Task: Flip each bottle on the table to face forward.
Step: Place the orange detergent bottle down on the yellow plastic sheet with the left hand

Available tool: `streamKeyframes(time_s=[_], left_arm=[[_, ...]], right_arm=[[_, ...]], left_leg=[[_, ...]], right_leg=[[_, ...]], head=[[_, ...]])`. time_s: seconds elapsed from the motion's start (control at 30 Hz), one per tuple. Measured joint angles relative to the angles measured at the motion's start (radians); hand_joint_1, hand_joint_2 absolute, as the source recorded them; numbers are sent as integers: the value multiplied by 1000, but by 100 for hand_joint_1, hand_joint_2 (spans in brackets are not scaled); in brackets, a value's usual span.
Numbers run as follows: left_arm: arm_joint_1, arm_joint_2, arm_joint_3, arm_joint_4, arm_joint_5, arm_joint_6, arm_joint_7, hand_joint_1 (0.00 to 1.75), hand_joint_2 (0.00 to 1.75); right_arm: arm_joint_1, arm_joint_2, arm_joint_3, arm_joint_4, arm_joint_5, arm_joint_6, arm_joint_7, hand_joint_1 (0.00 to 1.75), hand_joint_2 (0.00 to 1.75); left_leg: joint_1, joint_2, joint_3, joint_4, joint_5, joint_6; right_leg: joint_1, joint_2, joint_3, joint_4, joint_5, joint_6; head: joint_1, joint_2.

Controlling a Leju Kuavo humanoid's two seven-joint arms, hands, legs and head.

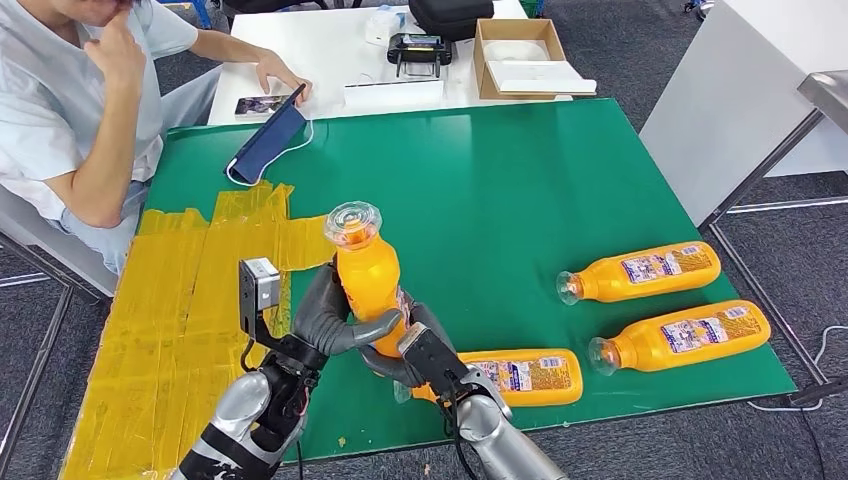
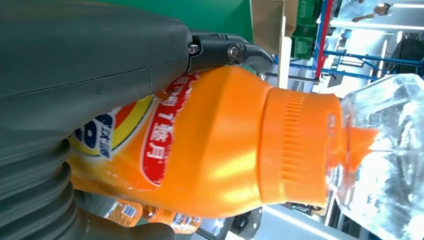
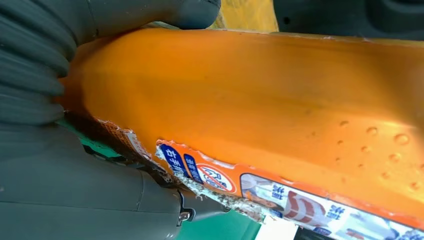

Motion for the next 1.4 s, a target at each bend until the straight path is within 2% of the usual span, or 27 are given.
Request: streamKeyframes(time_s=[0.03, 0.07, 0.73, 0.77, 0.87, 0.9, 1.03, 1.2, 1.27, 1.33, 1.4], left_arm=[[1, 0, 0, 0, 0, 0, 0, 169, 175], [2, 0, 0, 0, 1, 0, 0, 175, 175], [6, 3, 1, 0, 13, 1, 0, 175, 175], [6, 3, 1, 0, 13, 1, 0, 175, 175], [6, 3, 1, 0, 13, 1, -1, 175, 175], [6, 3, 1, 0, 13, 1, -2, 175, 175], [6, 3, 0, -3, 2, 14, -27, 175, 175], [12, 22, 15, -45, -83, 78, -81, 175, 175], [18, 37, 36, -70, -170, 140, -111, 175, 175], [22, 50, 65, -91, -315, 239, -140, 175, 175], [24, 61, 96, -104, -518, 366, -157, 175, 175]], right_arm=[[0, 0, 1, 3, 4, -1, 0, 175, 175], [0, 0, 3, 6, 8, -2, 0, 175, 175], [-1, 0, 10, 23, 15, -5, -2, 175, 175], [-1, 0, 11, 23, 15, -5, -2, 165, 175], [-1, 0, 11, 23, 13, -8, -2, 38, 175], [-1, 0, 11, 22, 10, -10, -4, 3, 175], [10, -1, 9, -10, -20, -34, -9, 0, 175], [57, -26, -13, -164, -46, -71, -11, 0, 175], [83, -46, -31, -247, -43, -88, -14, 0, 87], [112, -64, -54, -329, -27, -113, -21, 0, 87], [138, -78, -73, -405, -4, -138, -31, 0, 175]], left_leg=[[0, 0, 0, 0, 0, 0], [0, 0, 0, 0, 0, 0], [0, 0, 0, 0, 0, 0], [0, 0, 0, 0, 0, 0], [0, 0, 0, 0, 0, 0], [0, 0, 0, 0, 0, 0], [0, 0, 0, 0, 0, 0], [0, 0, -1, 0, 0, 0], [0, 0, -1, 0, 0, 0], [0, 0, -1, 0, 0, 0], [0, 0, -1, 0, 0, 0]], right_leg=[[0, 0, 0, 0, 0, 0], [0, 0, 0, 0, 0, 0], [0, 0, 0, 0, 0, 0], [0, 0, 0, 0, 0, 0], [0, 0, 0, 0, 0, 0], [0, 0, 0, 0, 0, 0], [0, 0, 0, 0, 0, 0], [0, 0, -1, 0, 0, 0], [0, 0, -1, 0, 0, 0], [0, 0, -1, 0, 0, 0], [0, 0, -1, 0, 0, 0]], head=[[0, 0], [0, 0], [0, 0], [0, 0], [0, 0], [0, 0], [0, 0], [0, 0], [0, 0], [0, 0], [0, 0]])
